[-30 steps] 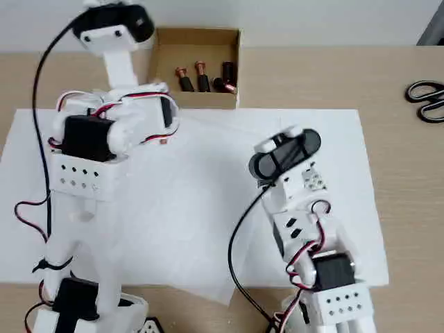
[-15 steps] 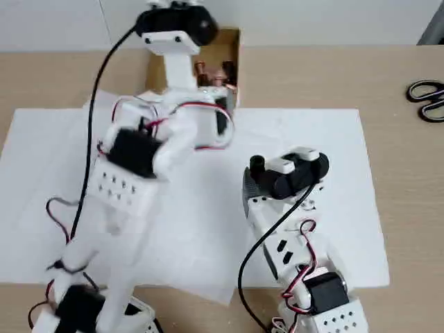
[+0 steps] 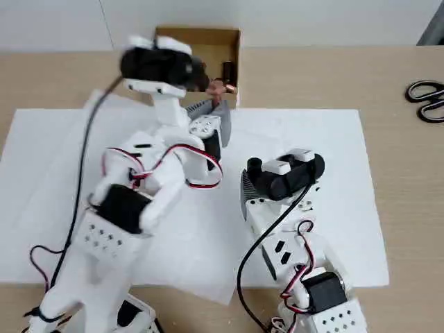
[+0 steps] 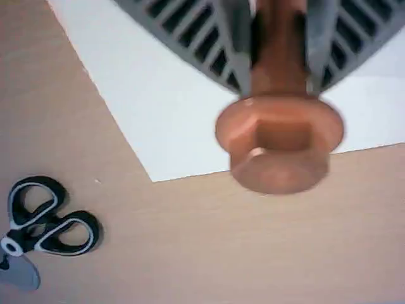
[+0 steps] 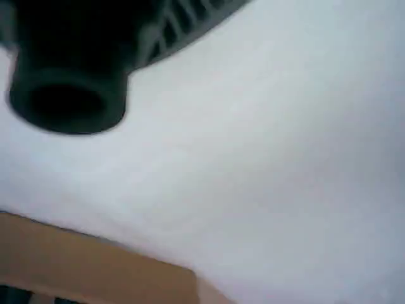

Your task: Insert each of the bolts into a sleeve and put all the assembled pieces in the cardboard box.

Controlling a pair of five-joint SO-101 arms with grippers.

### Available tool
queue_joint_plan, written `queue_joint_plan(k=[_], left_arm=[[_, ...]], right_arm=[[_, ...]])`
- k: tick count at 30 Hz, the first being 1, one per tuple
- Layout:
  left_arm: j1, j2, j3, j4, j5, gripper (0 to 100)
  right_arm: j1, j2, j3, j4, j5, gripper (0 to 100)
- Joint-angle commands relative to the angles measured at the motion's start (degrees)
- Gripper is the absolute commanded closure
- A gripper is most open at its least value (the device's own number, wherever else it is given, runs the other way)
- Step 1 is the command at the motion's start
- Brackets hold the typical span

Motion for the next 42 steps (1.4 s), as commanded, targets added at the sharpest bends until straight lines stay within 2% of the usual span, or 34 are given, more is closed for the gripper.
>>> queue_joint_plan(k=[1, 9, 15, 20, 34, 42], left_arm=[[0.18, -2.99, 4.53, -7.47, -0.18, 99], [4.31, -3.08, 6.37, -7.56, -0.09, 99], [4.92, -3.08, 6.46, -7.38, 0.00, 99], [7.12, -3.16, 6.29, -5.01, 0.09, 99], [7.12, -3.43, 9.19, -5.01, -0.09, 99], [7.30, -4.57, 8.75, 3.08, -0.18, 99]], right_arm=[[-1.71, -1.10, -0.62, -1.45, -0.70, 99.1], [-3.82, -1.10, -0.53, -1.45, -0.70, 99.1], [-3.82, -1.10, -0.53, -1.54, -0.70, 99.1], [-3.82, -1.10, -0.53, -1.54, -0.70, 99.1], [-3.47, -1.10, -0.79, -1.54, -0.70, 99.1], [-2.59, -1.10, -0.79, -1.89, -0.70, 99.1]])
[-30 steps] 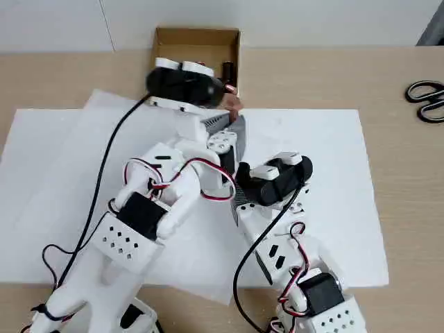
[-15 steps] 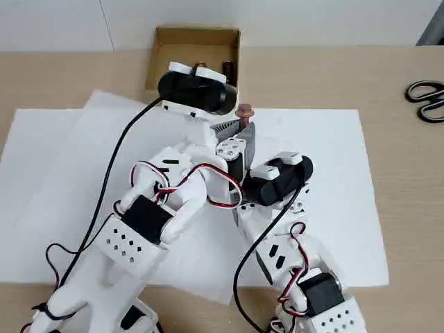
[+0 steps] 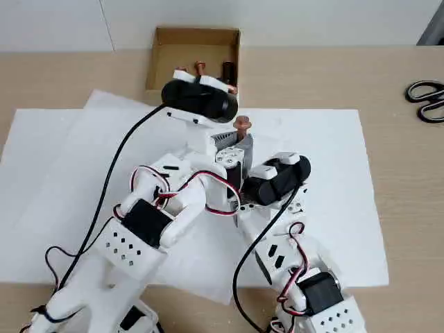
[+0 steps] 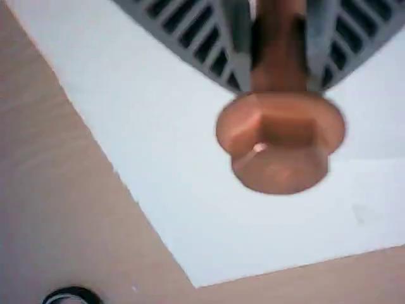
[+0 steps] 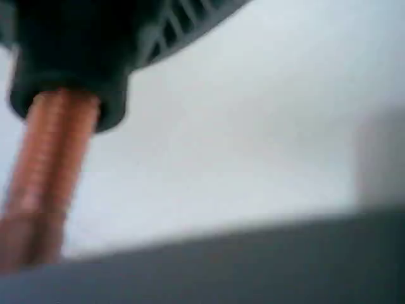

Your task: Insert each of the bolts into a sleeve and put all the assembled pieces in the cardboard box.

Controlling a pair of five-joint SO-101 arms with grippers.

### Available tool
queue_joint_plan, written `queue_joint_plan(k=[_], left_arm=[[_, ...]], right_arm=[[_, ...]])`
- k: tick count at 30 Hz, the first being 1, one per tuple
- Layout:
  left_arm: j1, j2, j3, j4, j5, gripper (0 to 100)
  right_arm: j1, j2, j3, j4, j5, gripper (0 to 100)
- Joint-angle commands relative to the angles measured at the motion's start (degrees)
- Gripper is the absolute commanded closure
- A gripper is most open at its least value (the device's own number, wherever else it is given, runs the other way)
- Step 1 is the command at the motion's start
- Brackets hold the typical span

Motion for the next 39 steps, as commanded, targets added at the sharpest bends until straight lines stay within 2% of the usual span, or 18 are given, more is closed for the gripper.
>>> queue_joint_plan(k=[1, 8, 15, 21, 39], left_arm=[[0.09, -3.34, -0.48, 3.78, -0.26, 99], [0.09, -6.59, 0.04, 8.00, -0.26, 99], [0.09, -6.42, 0.75, 7.47, -0.26, 99], [0.09, -6.42, 6.55, 0.44, -3.34, 99], [0.18, -6.51, 7.08, 2.99, -3.25, 99]], right_arm=[[1.01, -1.19, -0.97, -1.89, -0.70, 99.1], [1.01, -1.19, -1.05, -1.89, -0.70, 99.1], [0.92, -1.19, -1.05, -1.98, -0.70, 99.1], [0.75, -1.19, -1.05, -1.98, -0.70, 99.1], [-0.31, -1.19, -2.02, -1.71, -0.26, 99.1]])
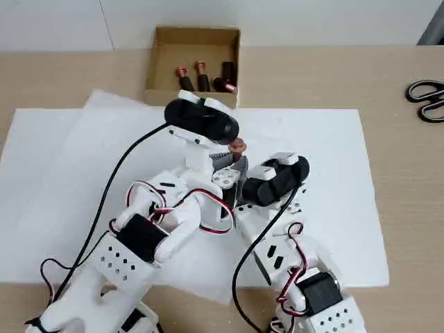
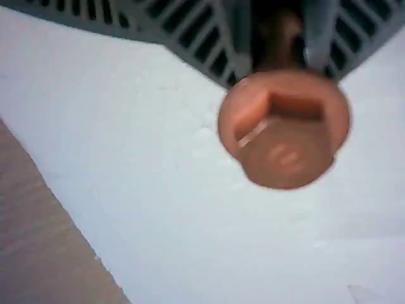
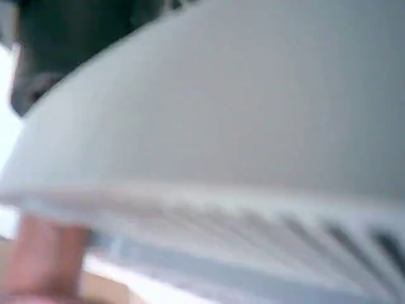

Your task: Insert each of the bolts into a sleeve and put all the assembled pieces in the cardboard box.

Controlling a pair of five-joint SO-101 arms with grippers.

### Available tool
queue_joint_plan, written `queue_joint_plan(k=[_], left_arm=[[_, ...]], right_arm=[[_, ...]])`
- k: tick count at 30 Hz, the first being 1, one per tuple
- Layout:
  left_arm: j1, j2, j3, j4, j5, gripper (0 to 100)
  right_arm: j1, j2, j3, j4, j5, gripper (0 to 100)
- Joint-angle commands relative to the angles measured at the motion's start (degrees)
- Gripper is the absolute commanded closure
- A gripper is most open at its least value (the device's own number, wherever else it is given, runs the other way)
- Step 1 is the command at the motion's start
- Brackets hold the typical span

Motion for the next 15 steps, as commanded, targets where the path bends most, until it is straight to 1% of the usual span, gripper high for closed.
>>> queue_joint_plan(k=[1, 3, 4, 6, 9, 12, 15], left_arm=[[-0.18, -0.70, -0.40, 0.79, -0.53, 99], [-0.18, -0.97, -0.75, 1.58, -0.53, 98], [-0.18, -1.05, -1.19, 2.11, -0.53, 95], [-0.44, -1.14, -2.33, 3.69, -0.44, 88], [-0.53, -1.14, -4.35, 6.68, 2.90, 79], [-0.79, -1.23, -6.64, 8.88, 4.22, 76], [-3.08, -1.32, -9.45, 10.46, 4.48, 76]], right_arm=[[0.04, -1.19, -2.02, -1.45, -0.18, 99.1], [0.04, -1.19, -2.02, -1.45, -0.18, 99.1], [0.04, -1.19, -2.02, -1.45, -0.18, 99.1], [0.04, -1.19, -2.02, -1.45, -0.18, 99.1], [0.04, -1.19, -2.02, -1.45, -0.18, 99.1], [0.04, -1.10, -1.93, -1.36, -0.18, 99.1], [0.04, -1.10, -1.93, -1.36, -0.18, 99.1]])
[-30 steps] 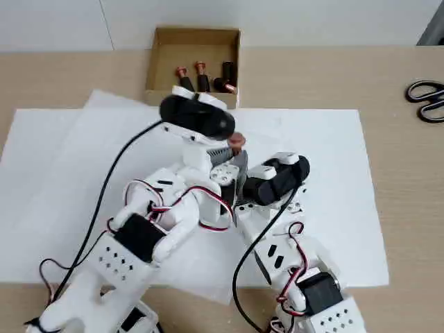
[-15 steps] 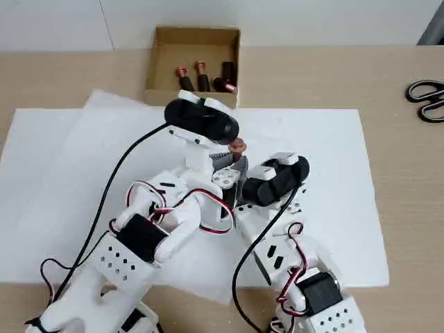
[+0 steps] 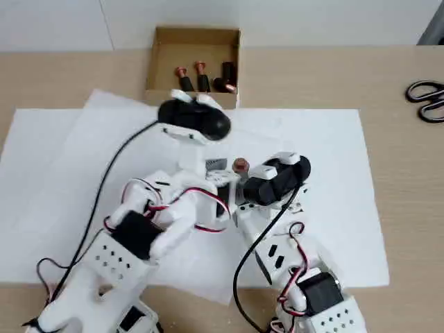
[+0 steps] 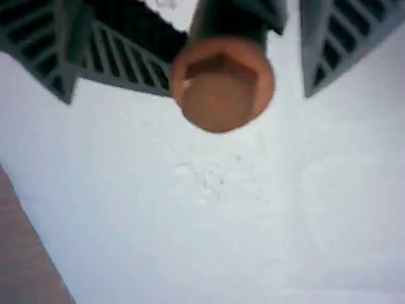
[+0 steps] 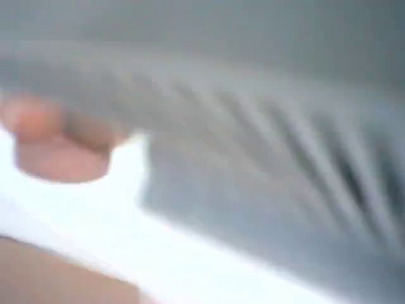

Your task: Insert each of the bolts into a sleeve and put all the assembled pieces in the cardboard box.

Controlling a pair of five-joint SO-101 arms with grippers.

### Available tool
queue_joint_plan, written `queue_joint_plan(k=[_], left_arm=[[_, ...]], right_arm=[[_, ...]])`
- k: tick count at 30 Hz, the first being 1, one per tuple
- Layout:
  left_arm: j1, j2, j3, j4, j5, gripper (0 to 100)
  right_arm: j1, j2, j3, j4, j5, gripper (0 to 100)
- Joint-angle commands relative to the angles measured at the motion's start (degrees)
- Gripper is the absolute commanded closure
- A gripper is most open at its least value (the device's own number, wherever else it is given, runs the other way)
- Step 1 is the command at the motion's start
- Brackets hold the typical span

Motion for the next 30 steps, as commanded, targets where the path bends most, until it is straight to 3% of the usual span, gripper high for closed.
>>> queue_joint_plan(k=[1, 7, 13, 16, 20, 25, 30], left_arm=[[-2.55, -1.41, -5.32, 1.93, 0.35, 76], [-9.41, -1.41, -12.18, 9.23, 0.35, 76], [-24.79, -1.41, -16.84, 19.60, -0.35, 76], [-31.38, -1.41, -16.75, 23.30, -6.59, 76], [-34.46, -1.41, -16.75, 26.81, -12.92, 76], [-34.55, -1.41, -16.75, 28.31, -13.19, 76], [-34.55, -1.41, -16.66, 28.40, -13.19, 76]], right_arm=[[-0.31, -1.10, -1.85, -1.36, -0.18, 99.1], [-0.13, -0.84, -1.93, -1.36, -0.35, 99.1], [1.45, 0.31, -2.99, -1.19, -0.44, 99.2], [5.67, 5.14, -9.32, 0.57, -0.18, 99.2], [7.43, 18.86, -24.62, 4.35, -0.09, 99.5], [7.43, 42.42, -45.45, 4.53, -0.09, 99.5], [7.60, 66.42, -63.82, -3.65, -0.09, 99.5]])
